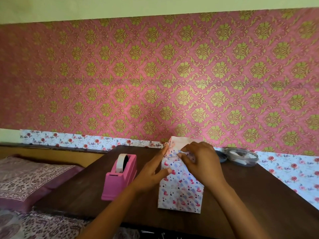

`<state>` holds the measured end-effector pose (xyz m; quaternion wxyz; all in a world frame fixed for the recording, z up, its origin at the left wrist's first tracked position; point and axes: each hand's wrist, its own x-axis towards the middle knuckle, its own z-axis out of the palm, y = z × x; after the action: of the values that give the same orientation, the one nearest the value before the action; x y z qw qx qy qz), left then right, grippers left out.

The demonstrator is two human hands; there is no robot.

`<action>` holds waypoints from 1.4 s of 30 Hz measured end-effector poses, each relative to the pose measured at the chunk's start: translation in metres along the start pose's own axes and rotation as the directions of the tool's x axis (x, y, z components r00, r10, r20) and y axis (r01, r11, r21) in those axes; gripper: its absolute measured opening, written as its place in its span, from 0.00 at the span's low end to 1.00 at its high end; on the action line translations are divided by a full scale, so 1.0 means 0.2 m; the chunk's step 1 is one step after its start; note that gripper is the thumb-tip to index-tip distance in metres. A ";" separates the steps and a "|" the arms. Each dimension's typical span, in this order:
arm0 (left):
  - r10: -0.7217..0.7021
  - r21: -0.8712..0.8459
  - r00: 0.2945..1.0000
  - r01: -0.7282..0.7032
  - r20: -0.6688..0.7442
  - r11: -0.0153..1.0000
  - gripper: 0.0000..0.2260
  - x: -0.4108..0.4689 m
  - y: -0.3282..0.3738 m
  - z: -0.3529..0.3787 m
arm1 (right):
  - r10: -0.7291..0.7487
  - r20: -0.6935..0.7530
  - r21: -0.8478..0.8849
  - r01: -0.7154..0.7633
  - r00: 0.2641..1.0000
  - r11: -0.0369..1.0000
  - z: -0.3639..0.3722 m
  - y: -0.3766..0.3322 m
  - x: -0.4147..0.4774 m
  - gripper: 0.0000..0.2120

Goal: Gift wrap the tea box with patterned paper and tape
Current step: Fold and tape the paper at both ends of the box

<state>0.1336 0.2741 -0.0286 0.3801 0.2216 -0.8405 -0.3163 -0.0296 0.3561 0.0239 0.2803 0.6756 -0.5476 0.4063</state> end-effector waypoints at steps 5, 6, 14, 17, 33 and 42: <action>0.032 0.230 0.999 -0.039 0.032 0.972 0.24 0.05 0.01 -0.04 | -0.144 0.032 -0.061 0.145 0.989 0.987 -0.03 0.03 -0.07 0.06; 0.037 0.301 0.998 -0.050 0.050 0.952 0.23 0.06 0.00 -0.06 | -0.173 0.048 -0.070 0.176 0.984 0.982 -0.03 0.03 -0.08 0.07; -0.163 0.059 0.977 0.156 0.140 0.986 0.20 0.14 0.09 -0.17 | -0.221 0.034 -0.082 0.223 0.975 0.971 -0.01 0.01 -0.12 0.08; -0.119 0.032 0.990 0.117 0.070 0.993 0.13 0.21 0.13 -0.18 | -0.223 0.055 -0.070 0.227 0.973 0.971 -0.02 0.00 -0.14 0.10; -0.129 -0.001 0.947 0.135 0.293 0.991 0.19 0.26 0.07 -0.19 | -0.237 0.062 0.024 0.236 0.970 0.972 -0.04 -0.01 -0.15 0.09; -0.107 0.057 0.933 0.093 0.343 0.994 0.18 0.25 0.09 -0.21 | 0.147 0.386 0.074 -0.190 0.911 0.979 -0.12 -0.01 0.17 0.15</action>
<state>0.1332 0.2409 0.0291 0.2058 0.2126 -0.8879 -0.3523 -0.0316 0.3584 0.0659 0.0955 0.7060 -0.6243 0.3204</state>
